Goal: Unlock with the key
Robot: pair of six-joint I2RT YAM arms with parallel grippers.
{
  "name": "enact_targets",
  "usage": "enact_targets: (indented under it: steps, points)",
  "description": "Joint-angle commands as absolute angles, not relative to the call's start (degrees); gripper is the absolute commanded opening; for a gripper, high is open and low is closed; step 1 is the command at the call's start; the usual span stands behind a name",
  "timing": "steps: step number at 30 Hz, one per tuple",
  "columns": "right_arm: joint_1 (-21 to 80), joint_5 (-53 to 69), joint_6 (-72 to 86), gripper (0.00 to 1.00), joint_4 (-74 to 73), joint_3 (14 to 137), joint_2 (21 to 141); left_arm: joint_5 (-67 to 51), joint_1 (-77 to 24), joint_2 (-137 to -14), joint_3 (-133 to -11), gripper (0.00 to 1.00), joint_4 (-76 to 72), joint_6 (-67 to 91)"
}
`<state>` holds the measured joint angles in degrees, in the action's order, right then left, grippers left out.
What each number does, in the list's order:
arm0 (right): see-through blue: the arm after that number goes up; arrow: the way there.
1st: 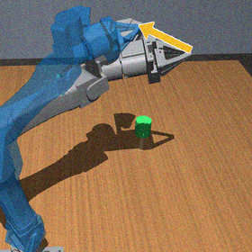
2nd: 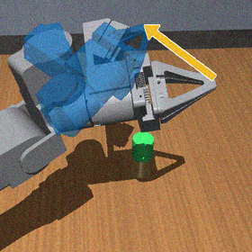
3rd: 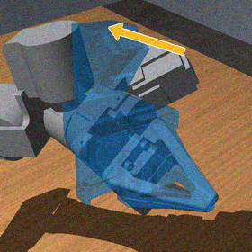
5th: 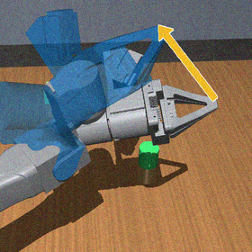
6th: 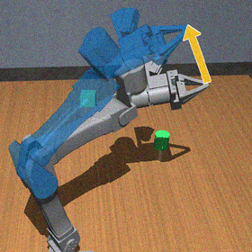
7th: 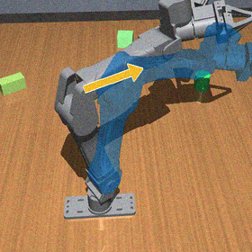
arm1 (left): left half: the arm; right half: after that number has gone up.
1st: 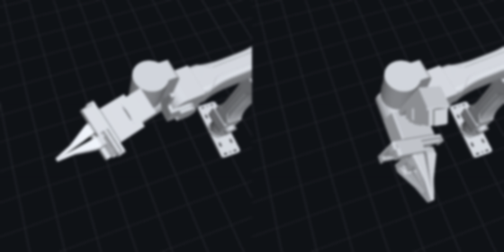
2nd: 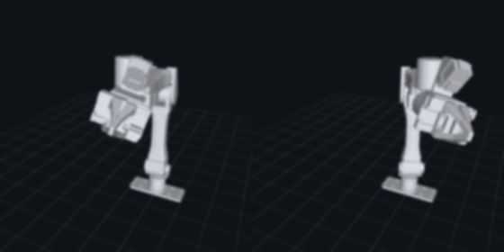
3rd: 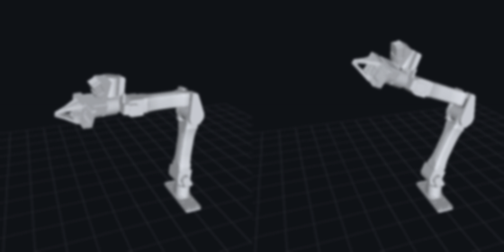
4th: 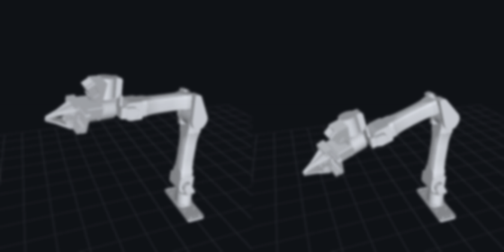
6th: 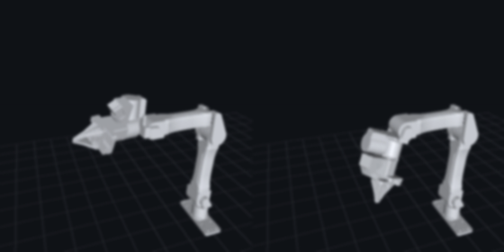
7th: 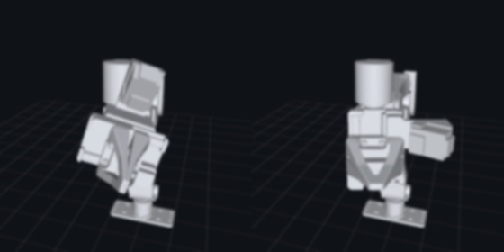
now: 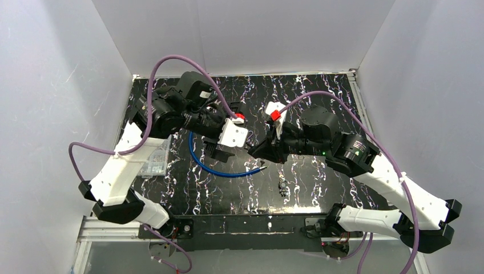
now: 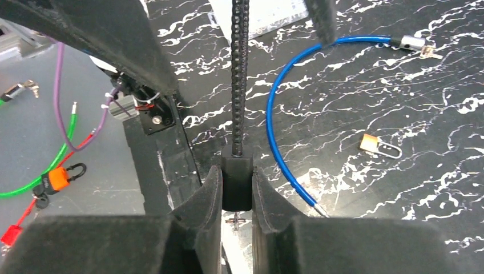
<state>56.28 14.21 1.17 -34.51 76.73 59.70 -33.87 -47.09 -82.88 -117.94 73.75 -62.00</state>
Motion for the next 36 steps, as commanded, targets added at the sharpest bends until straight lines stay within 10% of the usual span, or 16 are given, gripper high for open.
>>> enact_targets:
  steps: [1,20,25,36]
  points:
    - [57.1,10.3,-2.0,0.01,-32.5,79.9,59.2,-37.4,-46.9,-81.5,-117.3,0.96,77.1,-60.9]
    - [58.4,11.1,-0.4,0.01,-27.9,81.1,59.0,-32.4,-50.1,-79.0,-107.2,0.58,65.3,-56.2]
    - [59.2,11.5,-0.4,0.01,-28.5,81.6,59.6,-30.2,-51.4,-78.8,-107.3,0.18,65.3,-56.0]
    - [60.0,9.0,-0.4,0.03,-28.2,81.9,58.7,-25.8,-54.7,-79.4,-107.2,0.03,69.6,-58.4]
